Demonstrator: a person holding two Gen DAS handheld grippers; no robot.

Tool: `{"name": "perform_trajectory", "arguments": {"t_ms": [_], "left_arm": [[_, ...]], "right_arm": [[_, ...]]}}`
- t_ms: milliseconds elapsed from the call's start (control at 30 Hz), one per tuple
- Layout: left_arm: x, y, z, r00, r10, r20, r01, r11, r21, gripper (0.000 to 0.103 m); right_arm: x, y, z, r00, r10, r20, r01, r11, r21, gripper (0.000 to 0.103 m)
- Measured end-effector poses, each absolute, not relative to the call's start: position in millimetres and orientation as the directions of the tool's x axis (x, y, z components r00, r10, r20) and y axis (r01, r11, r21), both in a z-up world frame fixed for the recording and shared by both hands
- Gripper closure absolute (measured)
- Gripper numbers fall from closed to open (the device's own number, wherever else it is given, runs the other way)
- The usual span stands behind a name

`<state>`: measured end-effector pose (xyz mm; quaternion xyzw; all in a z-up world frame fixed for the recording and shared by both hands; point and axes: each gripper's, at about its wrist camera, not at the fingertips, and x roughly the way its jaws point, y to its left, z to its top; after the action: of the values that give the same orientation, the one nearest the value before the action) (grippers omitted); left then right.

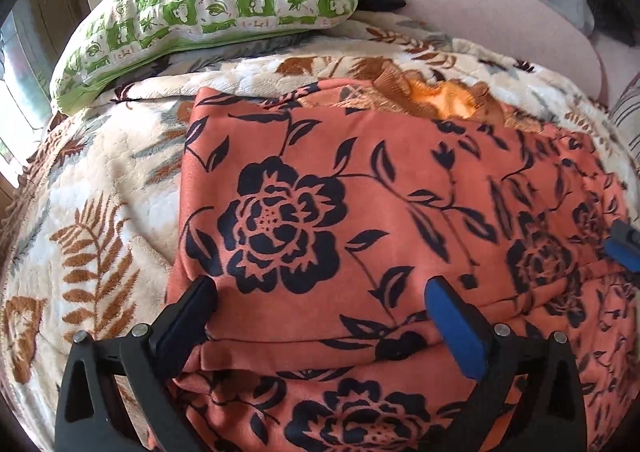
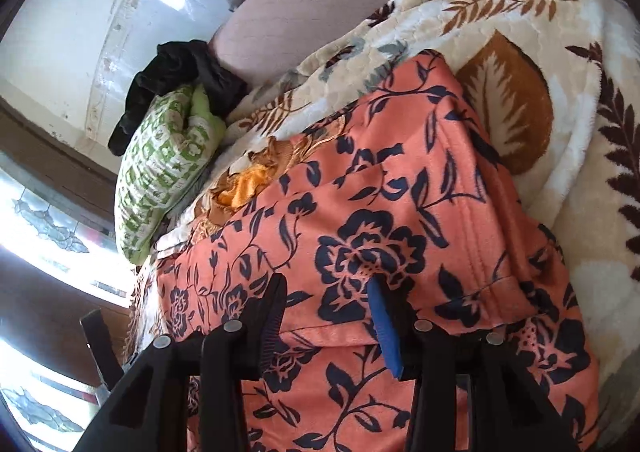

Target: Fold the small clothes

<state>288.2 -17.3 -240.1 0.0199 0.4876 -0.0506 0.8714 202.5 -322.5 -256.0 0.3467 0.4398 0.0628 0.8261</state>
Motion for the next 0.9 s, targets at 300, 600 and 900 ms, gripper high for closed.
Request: {"name": "perform_trajectory", "arguments": {"t_ms": [300, 600, 900], "left_arm": [[282.3, -51.0, -250.5, 0.487, -0.06, -0.871, 0.218, 0.974, 0.055, 0.0], [284.8, -59.1, -258.9, 0.474, -0.067, -0.878, 0.248, 0.967, 0.061, 0.0], [287.4, -50.9, -259.0, 0.477, -0.061, -0.877, 0.232, 0.971, 0.059, 0.0]], "right_arm": [[201.3, -297.3, -262.1, 0.552, 0.435, -0.712, 0.17, 0.777, 0.607, 0.057], [206.8, -256.6, -277.6, 0.481, 0.521, -0.705, 0.08, 0.775, 0.627, 0.058], [208.2, -264.9, -281.0, 0.469, 0.533, -0.705, 0.103, 0.759, 0.642, 0.058]]}}
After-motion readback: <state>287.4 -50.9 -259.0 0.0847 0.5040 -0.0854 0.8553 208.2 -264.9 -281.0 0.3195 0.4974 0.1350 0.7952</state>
